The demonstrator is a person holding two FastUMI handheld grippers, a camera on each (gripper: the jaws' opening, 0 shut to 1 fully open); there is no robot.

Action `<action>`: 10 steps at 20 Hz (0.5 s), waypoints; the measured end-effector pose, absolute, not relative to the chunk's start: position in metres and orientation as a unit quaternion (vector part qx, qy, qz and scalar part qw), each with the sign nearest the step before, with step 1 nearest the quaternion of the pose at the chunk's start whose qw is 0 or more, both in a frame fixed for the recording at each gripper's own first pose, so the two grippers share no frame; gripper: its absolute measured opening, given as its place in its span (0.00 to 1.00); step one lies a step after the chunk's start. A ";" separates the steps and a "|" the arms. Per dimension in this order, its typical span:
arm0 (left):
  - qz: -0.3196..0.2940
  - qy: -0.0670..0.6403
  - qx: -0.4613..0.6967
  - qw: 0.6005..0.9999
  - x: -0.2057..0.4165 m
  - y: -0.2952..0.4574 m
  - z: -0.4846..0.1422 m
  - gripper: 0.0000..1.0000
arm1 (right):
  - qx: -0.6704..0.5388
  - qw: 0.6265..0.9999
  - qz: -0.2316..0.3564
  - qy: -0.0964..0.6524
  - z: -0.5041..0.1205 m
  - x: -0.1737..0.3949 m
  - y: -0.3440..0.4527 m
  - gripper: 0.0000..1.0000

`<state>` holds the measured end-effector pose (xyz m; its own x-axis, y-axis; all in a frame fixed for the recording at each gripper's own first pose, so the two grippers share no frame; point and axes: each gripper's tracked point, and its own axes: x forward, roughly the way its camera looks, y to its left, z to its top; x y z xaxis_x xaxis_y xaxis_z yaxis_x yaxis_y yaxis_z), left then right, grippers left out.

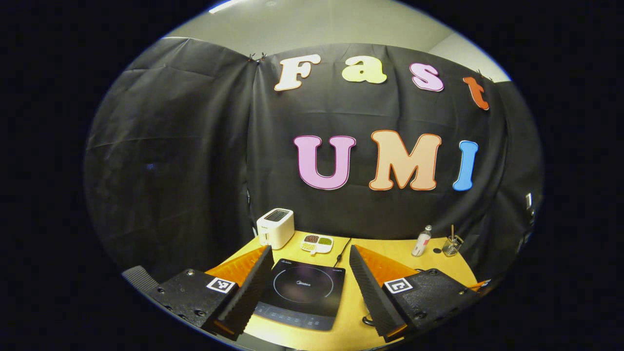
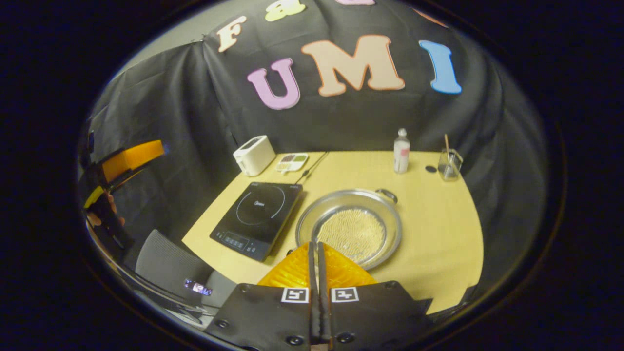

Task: First push the handle of the pot to place it horizontally, then grasp the pot with both hands and set it on the induction cooktop.

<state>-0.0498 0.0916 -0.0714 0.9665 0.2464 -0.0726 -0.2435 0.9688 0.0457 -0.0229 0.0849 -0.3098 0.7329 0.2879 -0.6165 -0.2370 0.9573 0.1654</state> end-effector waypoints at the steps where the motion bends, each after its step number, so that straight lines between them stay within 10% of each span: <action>1: 0.122 0.039 0.024 0.992 -0.048 0.098 -0.073 0.95 | 0.043 0.924 0.135 0.354 -0.325 -0.026 0.089 0.00; 10: 0.110 0.049 0.031 0.992 -0.035 0.139 -0.096 0.92 | -0.001 0.878 0.078 0.472 -0.444 -0.043 0.096 0.03</action>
